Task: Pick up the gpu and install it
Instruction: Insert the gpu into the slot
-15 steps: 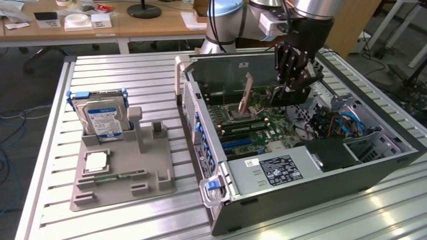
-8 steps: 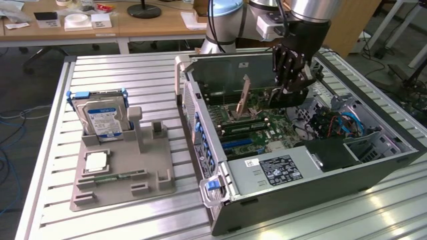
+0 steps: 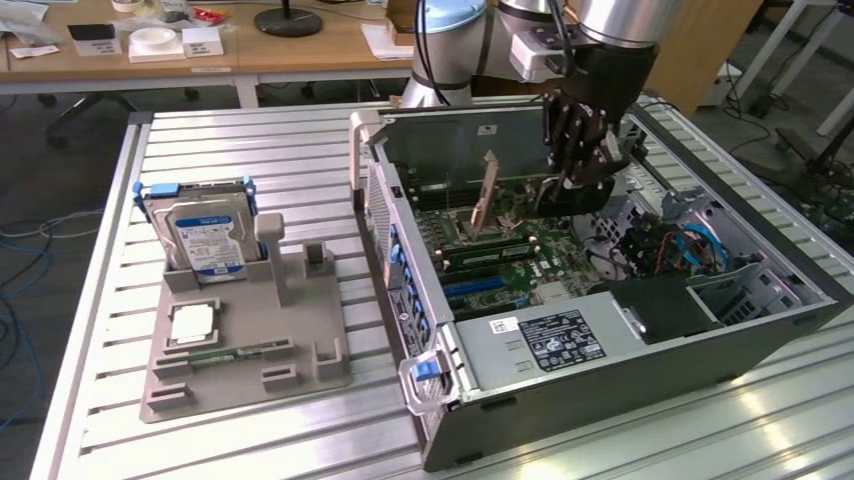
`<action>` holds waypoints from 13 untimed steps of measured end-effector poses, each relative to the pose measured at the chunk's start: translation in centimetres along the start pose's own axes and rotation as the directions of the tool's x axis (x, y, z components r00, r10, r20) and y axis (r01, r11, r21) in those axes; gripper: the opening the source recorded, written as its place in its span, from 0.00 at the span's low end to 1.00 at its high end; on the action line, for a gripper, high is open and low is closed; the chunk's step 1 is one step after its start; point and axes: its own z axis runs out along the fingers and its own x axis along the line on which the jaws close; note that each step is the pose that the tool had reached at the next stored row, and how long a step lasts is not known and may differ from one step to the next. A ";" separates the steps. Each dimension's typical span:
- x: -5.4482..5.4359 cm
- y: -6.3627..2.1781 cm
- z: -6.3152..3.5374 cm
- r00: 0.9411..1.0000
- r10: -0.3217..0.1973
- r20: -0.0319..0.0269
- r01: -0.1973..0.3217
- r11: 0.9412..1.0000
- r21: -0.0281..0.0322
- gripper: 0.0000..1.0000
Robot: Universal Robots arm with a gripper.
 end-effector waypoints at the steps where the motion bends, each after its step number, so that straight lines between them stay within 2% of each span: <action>1: 0.0 0.12 0.03 1.000 0.000 0.000 0.000 1.000 0.000 0.27; 5: 0.1 0.63 0.21 1.000 0.000 0.000 0.000 1.000 0.000 0.27; 13: 0.1 0.87 1.37 1.000 0.000 0.000 0.000 1.000 0.000 0.27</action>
